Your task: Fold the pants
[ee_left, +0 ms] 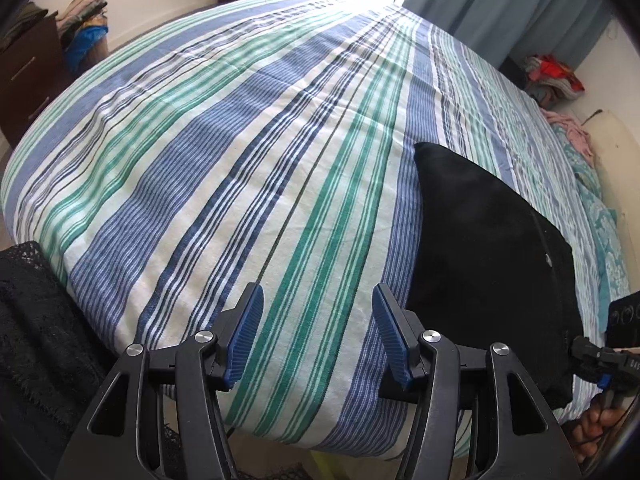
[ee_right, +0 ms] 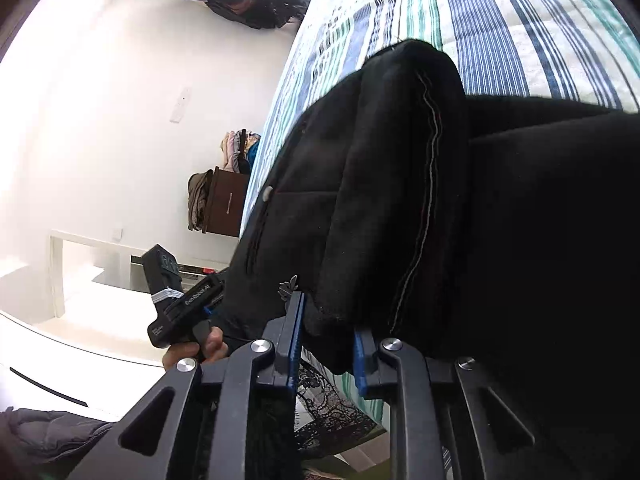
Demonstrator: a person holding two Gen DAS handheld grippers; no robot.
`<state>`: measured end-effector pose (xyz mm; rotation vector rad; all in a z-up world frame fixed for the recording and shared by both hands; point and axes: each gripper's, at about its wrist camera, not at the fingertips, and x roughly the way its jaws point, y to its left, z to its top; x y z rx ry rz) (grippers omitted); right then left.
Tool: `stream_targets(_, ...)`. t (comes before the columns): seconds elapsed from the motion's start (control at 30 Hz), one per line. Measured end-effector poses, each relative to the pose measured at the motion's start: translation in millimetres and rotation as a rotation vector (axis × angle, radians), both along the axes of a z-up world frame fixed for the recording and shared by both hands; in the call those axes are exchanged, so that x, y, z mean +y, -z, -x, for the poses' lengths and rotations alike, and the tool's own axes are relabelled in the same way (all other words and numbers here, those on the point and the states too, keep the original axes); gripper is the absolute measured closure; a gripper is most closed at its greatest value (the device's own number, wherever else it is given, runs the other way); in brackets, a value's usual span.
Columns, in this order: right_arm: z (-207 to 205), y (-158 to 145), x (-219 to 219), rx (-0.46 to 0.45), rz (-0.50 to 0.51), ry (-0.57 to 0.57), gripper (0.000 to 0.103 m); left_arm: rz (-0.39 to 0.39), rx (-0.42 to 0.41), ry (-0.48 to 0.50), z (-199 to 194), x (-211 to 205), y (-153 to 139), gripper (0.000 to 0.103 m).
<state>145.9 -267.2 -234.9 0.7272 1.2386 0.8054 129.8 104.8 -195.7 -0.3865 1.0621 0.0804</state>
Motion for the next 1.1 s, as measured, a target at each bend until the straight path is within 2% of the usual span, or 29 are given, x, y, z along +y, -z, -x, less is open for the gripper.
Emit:
stream_targets(0.2,15,-71,-35,-0.148,0.058,-0.001,0.084,0.020,0.007,-0.011,0,2,2,0.045)
stream_targets(0.37,35,-100,-87,-0.194,0.127,0.033,0.084,-0.008,-0.011,0.039,1,-12,-4,0.045)
stream_targets(0.47,48,-95,-117,-0.169,0.169,0.085,0.084,-0.017,-0.013,0.069,1,-20,-6,0.045)
stream_targets(0.57,55,-75,-148,-0.116,0.221,0.124,0.084,-0.036,-0.022,0.102,1,-30,-9,0.045)
stream_targets(0.67,59,-53,-157,-0.072,0.294,0.141,0.084,-0.057,-0.035,0.145,1,-42,-14,0.045)
stream_targets(0.77,60,-31,-165,-0.026,0.401,0.147,0.084,-0.084,-0.061,0.218,3,-65,-23,0.045)
stream_targets(0.87,59,-8,-164,0.026,0.448,0.154,0.084,-0.128,-0.096,0.331,5,-99,-32,0.043)
stream_targets(0.93,58,-8,-163,0.006,0.465,0.162,0.081,-0.170,-0.124,0.420,8,-126,-37,0.043)
stream_targets(1.03,55,-17,-158,-0.028,0.522,0.151,0.067,-0.230,-0.164,0.531,10,-162,-40,0.043)
stream_targets(1.1,57,-33,-153,-0.074,0.599,0.143,0.065,-0.256,-0.172,0.575,7,-181,-39,0.043)
